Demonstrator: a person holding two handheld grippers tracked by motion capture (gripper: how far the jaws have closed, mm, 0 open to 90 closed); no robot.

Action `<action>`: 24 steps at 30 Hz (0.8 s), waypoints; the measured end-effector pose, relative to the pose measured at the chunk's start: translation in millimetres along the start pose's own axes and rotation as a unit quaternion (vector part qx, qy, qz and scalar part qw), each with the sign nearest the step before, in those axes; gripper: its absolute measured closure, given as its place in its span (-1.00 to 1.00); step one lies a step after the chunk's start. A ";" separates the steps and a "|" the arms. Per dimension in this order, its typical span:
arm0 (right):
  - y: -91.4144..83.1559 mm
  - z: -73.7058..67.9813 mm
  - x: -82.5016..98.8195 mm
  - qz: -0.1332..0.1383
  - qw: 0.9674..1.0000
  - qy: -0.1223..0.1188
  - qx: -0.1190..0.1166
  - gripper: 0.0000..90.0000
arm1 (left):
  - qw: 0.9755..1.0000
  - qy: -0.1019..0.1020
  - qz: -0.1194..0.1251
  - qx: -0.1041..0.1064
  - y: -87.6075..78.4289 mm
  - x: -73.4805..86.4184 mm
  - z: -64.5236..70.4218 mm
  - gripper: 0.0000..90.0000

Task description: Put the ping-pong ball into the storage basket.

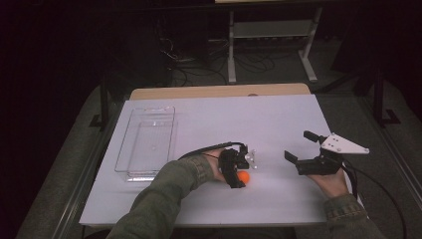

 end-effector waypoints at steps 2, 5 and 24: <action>-0.1 0.2 0.1 0.000 1.000 0.000 0.000 -1.00 | 1.000 0.002 0.003 0.000 -0.6 -0.7 0.3 -0.16; 0.0 -0.1 0.1 -0.001 1.000 0.000 0.000 -1.00 | 1.000 0.003 0.004 0.000 -1.3 -0.8 0.3 -0.08; 0.2 -0.3 0.0 -0.001 1.000 0.000 0.000 -1.00 | 1.000 0.001 0.008 0.006 -4.9 -1.0 -1.0 0.12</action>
Point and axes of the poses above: each handheld gripper's, and its own axes: y roughly forward along the jaws, x roughly out of its underside, z roughly to its right, the point moved 1 cm from there along y, roughly forward along the jaws, and after that the axes turned 5 degrees about z, right-handed, at the moved point
